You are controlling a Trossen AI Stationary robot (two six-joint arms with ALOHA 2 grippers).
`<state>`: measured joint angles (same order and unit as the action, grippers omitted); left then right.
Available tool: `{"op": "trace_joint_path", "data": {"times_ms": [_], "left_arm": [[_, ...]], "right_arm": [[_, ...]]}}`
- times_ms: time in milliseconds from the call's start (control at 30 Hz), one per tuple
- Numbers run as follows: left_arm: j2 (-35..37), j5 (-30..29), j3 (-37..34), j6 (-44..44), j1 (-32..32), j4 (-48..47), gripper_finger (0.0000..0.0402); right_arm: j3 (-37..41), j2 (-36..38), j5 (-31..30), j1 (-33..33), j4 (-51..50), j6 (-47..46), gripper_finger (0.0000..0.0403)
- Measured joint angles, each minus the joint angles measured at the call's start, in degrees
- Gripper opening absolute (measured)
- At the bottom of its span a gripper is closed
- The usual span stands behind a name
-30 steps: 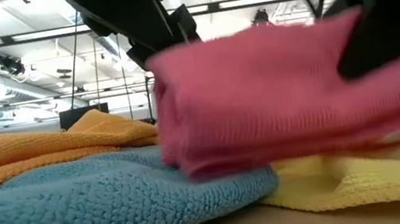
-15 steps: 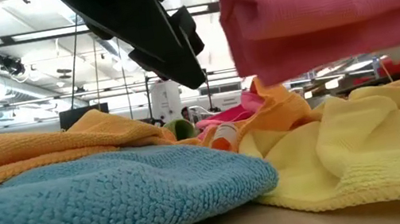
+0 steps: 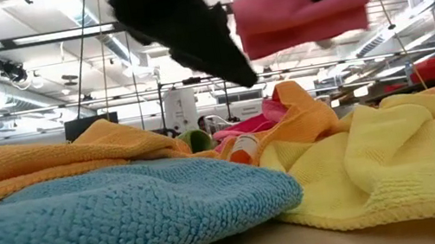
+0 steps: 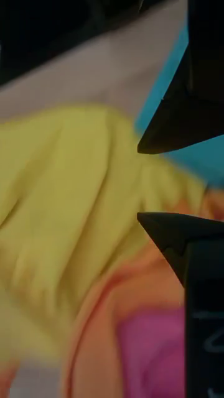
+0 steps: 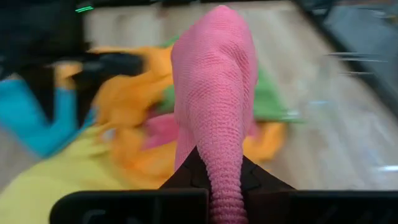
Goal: Fold microfiber towels
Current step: Fold the pink microfiber cloth
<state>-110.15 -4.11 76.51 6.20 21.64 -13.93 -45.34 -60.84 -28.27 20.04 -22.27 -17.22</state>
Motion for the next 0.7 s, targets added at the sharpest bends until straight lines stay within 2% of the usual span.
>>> {"op": "trace_joint_path", "data": {"times_ms": [233,500,567,700], "left_arm": [[0.0,-13.5,0.0,-7.1,-0.6,5.2,0.0172],[0.0,-21.2,0.0,-10.7,-4.5,7.6,0.0172],[0.0,-21.6,0.0,-12.7,-5.6,7.3,0.0172],[0.0,-21.5,0.0,-16.7,-8.5,6.9,0.0172]], "right_arm": [[0.0,2.5,1.7,-15.3,0.1,4.2,0.0015],[0.0,-1.5,3.1,-29.6,0.2,10.0,0.0015],[0.0,-2.9,3.7,-32.6,0.8,11.0,0.0015],[0.0,-5.2,9.8,-37.7,4.4,14.2,0.0015]]}}
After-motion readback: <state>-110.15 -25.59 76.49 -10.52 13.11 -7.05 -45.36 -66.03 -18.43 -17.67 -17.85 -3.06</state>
